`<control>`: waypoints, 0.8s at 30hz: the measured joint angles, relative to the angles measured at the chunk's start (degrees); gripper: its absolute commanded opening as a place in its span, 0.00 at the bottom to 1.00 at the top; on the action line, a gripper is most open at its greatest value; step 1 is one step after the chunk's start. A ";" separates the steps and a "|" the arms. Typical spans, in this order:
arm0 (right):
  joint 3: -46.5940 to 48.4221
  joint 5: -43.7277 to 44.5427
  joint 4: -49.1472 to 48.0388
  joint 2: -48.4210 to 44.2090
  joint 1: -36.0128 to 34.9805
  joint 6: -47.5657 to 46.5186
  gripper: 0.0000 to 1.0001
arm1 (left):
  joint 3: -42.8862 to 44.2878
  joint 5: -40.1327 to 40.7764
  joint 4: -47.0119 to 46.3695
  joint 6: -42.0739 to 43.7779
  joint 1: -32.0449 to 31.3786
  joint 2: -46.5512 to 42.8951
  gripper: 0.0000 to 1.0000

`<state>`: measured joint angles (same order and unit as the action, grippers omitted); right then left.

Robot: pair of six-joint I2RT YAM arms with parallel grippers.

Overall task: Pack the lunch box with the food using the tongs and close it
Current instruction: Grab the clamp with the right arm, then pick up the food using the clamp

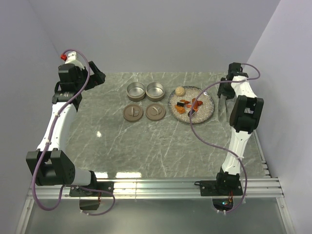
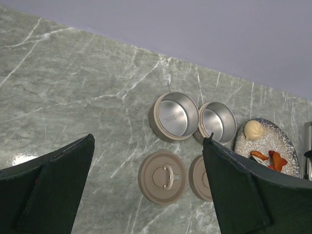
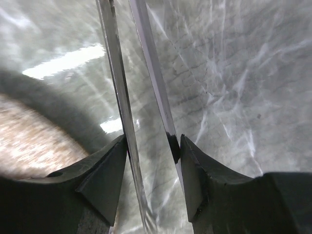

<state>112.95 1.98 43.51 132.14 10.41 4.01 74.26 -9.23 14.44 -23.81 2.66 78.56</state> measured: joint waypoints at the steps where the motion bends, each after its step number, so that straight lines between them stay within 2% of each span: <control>1: -0.02 -0.20 0.00 -0.74 0.00 0.02 0.54 | 0.00 0.00 -0.02 -0.04 0.00 0.00 0.99; 14: -11.54 -2.40 -8.33 -27.43 -0.42 0.57 0.54 | -0.68 -0.24 -0.20 -0.92 0.00 -0.90 0.99; 24: -18.40 -1.29 -12.31 -38.03 -5.38 0.37 0.54 | -1.20 -0.92 -0.42 -0.90 0.00 -2.84 0.99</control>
<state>94.54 0.69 31.20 94.11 5.04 4.38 73.06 -10.15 14.02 -24.71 2.66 75.72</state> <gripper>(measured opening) 0.543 0.994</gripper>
